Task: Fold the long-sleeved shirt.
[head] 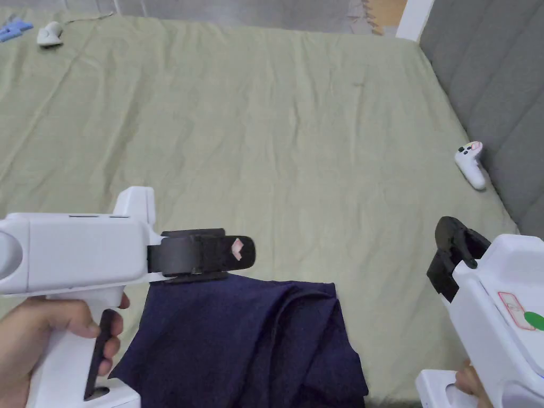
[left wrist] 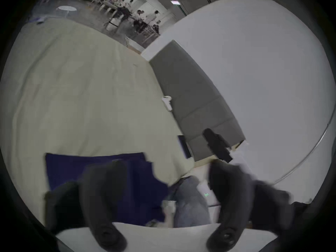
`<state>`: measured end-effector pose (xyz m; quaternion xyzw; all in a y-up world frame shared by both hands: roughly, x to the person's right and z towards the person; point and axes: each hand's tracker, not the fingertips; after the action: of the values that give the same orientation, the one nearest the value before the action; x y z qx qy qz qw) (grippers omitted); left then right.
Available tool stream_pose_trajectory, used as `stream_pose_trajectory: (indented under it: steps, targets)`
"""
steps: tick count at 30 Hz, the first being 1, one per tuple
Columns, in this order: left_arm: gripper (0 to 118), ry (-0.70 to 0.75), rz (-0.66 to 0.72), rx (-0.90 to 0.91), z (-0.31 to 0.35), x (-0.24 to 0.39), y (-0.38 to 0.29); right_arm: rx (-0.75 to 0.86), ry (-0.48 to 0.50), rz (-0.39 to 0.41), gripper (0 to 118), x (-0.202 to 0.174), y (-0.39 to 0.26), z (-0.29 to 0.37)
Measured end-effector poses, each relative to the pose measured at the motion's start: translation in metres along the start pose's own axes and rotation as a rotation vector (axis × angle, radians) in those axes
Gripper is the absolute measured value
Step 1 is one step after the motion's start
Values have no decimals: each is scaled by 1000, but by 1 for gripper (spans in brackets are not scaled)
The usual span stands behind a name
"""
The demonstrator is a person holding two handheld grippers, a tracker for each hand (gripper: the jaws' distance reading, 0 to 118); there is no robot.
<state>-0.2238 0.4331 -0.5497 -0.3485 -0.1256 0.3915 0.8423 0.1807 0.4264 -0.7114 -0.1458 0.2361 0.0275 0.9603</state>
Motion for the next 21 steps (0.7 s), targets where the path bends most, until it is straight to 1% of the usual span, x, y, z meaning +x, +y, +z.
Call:
stream_pose_trajectory:
  steps: [1, 2, 3, 4, 5, 6, 7, 9, 12, 14, 18, 20, 21]
  targets:
    - [75, 32, 47, -22, 1, -20, -5, 0, 6, 0, 0, -2, -1, 1]
    - [42, 40, 76, -39, 0, -34, -10, -3, 9, 3, 0, -4, -3, 0]
    - [22, 39, 93, -63, -4, -47, -16, -6, 11, 4, 0, -6, -4, 0]
    - [16, -3, 130, -109, -10, -61, -23, -9, 13, 3, 0, -7, -6, 0]
    - [12, -15, 169, -120, -16, -69, -30, -15, 17, 2, 0, -8, -8, 0]
    - [5, -33, 203, -133, -29, -74, -39, -20, 19, 3, 0, -9, -9, 0]
    - [5, -62, 193, -165, -40, -79, -48, -25, 16, 8, 0, -10, -11, 1]
    - [4, -73, 241, -199, -66, -86, -60, -32, 15, 18, 0, -9, -13, 3]
    - [4, -65, 201, -267, -100, -79, -75, -41, 5, 26, 0, -6, -14, 4]
    - [4, -80, 221, -301, -132, -68, -80, -44, -3, 24, 0, -3, -15, 5]
    - [4, -76, 186, -358, -186, -52, -86, -55, -11, 30, 0, -1, -15, 7]
    - [4, -77, 149, -374, -208, -37, -85, -65, -7, 29, 0, -1, -16, 8]
    - [4, -83, 155, -375, -212, -22, -83, -67, -6, 31, 0, -1, -16, 8]
